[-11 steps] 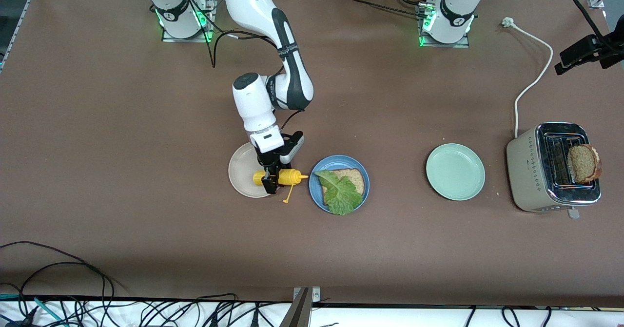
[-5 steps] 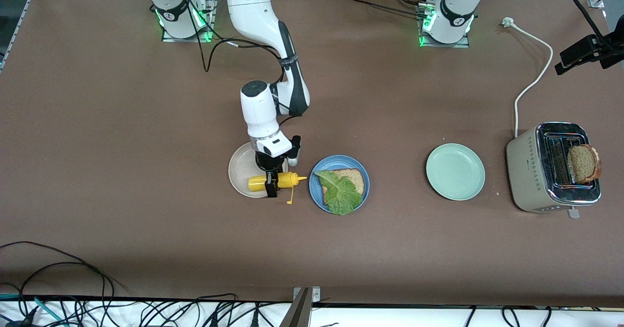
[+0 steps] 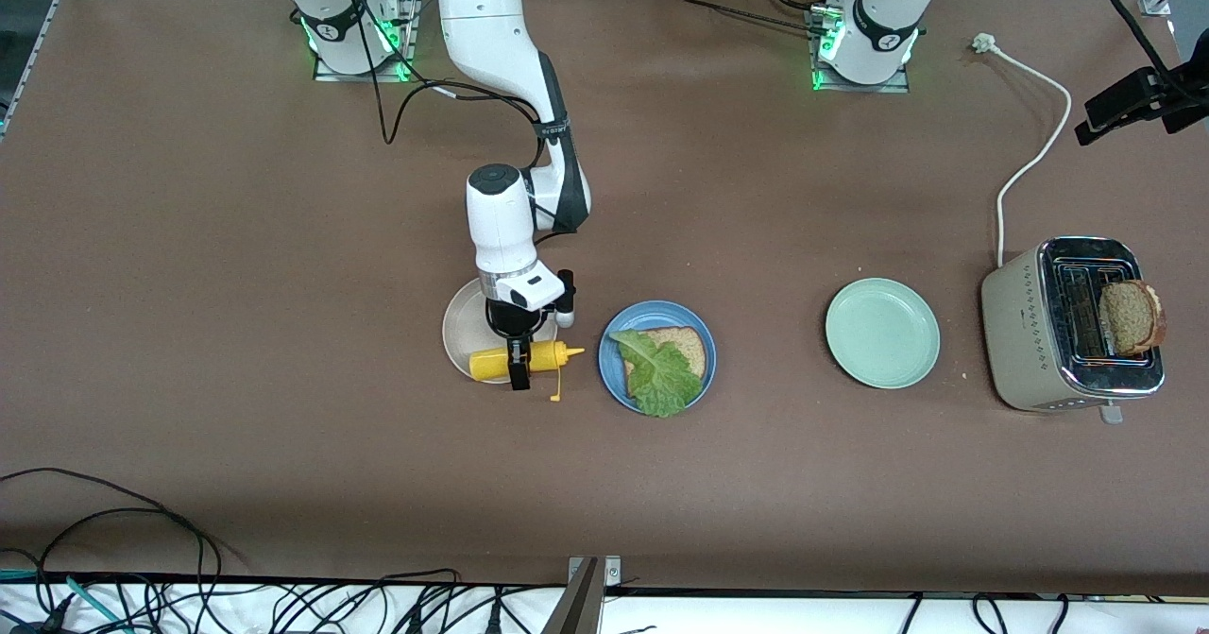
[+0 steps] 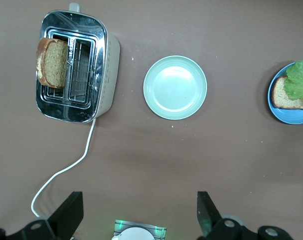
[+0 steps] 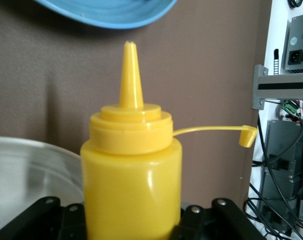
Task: Make sandwich in blue plate with both arms
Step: 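Tip the yellow bottle sideways, nozzle over the lettuce on the blue plate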
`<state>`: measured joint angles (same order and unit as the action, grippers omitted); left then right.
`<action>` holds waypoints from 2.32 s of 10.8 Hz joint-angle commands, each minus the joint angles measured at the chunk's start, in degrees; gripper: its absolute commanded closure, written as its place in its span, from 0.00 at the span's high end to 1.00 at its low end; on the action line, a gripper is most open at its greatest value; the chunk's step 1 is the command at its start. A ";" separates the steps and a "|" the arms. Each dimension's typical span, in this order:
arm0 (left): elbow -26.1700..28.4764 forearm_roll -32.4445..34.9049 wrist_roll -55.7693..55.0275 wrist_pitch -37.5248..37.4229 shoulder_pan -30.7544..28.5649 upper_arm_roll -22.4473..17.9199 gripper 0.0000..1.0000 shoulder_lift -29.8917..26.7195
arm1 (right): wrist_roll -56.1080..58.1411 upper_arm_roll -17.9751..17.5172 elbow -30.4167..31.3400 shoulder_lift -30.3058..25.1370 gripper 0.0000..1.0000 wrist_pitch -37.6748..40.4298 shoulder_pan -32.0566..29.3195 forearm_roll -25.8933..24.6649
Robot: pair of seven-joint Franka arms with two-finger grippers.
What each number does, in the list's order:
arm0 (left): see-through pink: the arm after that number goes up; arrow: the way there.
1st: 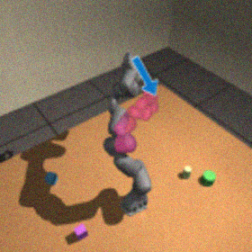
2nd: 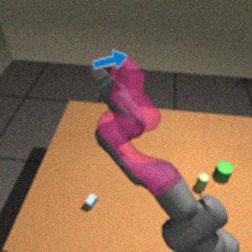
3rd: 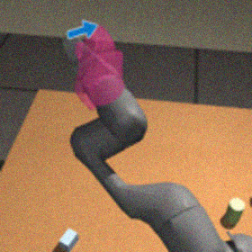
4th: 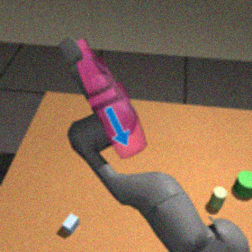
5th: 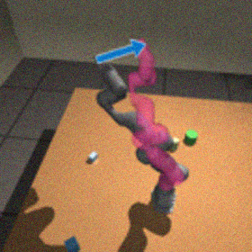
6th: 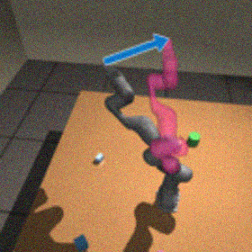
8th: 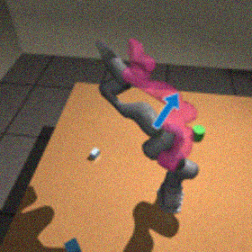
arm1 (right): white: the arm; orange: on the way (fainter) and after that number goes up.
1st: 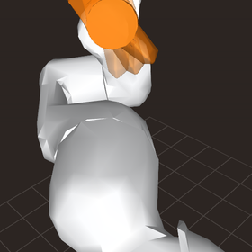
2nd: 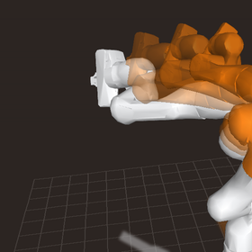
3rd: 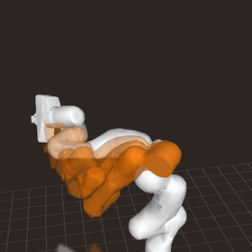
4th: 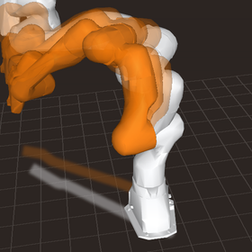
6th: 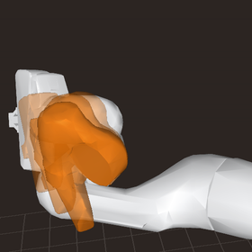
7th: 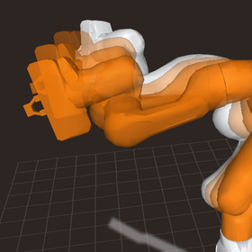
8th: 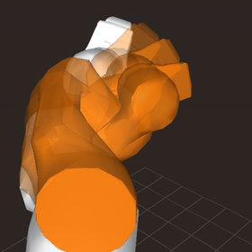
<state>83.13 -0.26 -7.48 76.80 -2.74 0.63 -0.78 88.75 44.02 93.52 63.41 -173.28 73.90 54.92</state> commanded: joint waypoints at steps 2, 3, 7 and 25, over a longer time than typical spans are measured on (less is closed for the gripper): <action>0.10 1.40 -0.17 0.46 0.10 0.16 1.00 -0.36 | -0.51 7.02 -0.61 0.14 0.00 7.57 1.60 -3.58; 0.01 1.40 -0.17 0.37 0.10 0.16 1.00 -0.36 | -0.86 8.78 -1.22 0.05 0.00 11.61 1.78 -5.50; 0.01 1.40 -0.17 0.37 0.10 0.07 1.00 -0.36 | -21.08 10.56 -7.27 0.31 0.00 23.13 3.36 -21.54; 0.01 1.40 -0.17 0.37 0.10 0.16 1.00 -0.36 | -37.45 9.76 -17.14 -7.74 0.00 45.20 1.09 -34.89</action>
<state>83.14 -0.25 -7.48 76.82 -2.75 0.63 -0.78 47.27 53.74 76.68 62.48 -133.61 76.93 18.30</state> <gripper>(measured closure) 0.000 0.947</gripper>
